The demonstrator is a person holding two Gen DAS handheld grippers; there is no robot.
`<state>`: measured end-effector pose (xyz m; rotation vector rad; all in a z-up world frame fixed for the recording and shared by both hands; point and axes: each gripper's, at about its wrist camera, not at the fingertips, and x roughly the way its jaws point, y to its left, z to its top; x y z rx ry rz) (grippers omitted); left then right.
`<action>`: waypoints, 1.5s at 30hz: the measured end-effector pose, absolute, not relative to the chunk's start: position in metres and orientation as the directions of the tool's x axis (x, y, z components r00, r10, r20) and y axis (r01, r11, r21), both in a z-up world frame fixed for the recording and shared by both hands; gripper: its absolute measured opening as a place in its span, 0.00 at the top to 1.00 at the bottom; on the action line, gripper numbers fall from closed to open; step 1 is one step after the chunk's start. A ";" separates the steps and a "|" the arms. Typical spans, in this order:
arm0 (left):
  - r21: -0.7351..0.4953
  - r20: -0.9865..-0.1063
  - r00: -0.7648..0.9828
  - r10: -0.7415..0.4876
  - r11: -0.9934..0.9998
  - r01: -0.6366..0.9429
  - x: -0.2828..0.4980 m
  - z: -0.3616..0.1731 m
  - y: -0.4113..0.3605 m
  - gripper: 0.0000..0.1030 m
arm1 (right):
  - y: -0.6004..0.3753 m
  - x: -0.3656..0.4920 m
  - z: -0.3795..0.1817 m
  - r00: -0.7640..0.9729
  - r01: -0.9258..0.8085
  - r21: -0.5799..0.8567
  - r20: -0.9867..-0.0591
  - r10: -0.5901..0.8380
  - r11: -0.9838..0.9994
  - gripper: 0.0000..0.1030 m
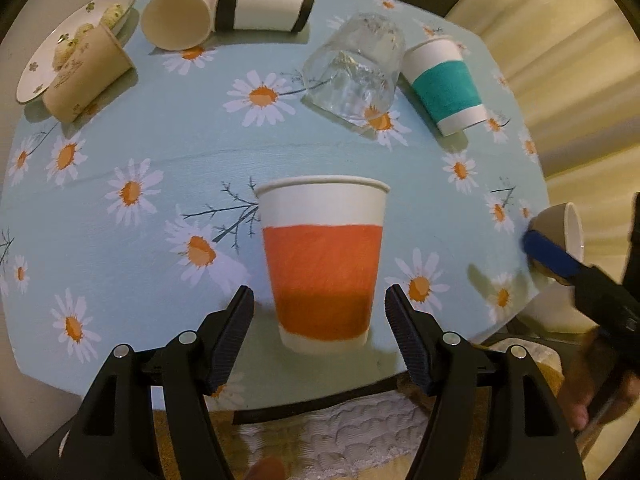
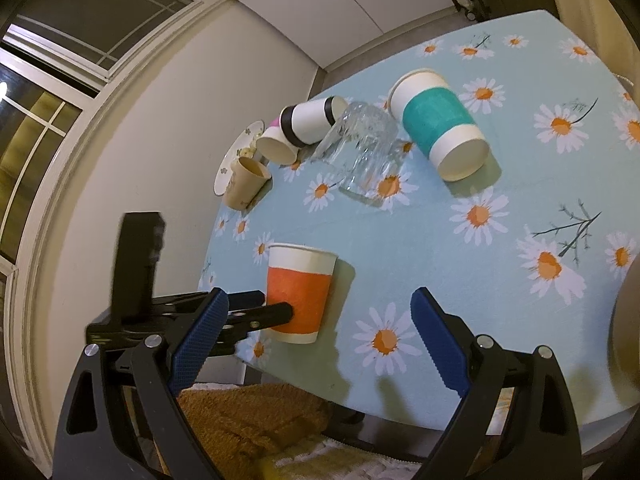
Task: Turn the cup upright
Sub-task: 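Bring the right gripper to the orange-banded cup and close on it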
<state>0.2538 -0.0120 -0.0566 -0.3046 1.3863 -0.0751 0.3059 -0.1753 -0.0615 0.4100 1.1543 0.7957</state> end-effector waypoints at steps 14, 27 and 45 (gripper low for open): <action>-0.477 -0.847 0.343 -0.407 0.865 -0.152 0.186 -0.046 0.042 0.36 | -0.110 0.319 -0.090 0.018 -0.308 0.638 -0.738 0.674 0.706 0.11; -0.575 -0.759 0.457 -0.464 0.807 -0.136 0.138 -0.062 0.067 0.36 | -0.042 0.330 -0.099 -0.003 -0.363 0.406 -0.901 0.434 0.839 0.22; -0.666 -0.679 0.499 -0.538 0.738 -0.110 0.121 -0.073 0.087 0.36 | -0.005 0.331 -0.112 -0.018 -0.367 0.247 -0.966 0.259 0.897 0.36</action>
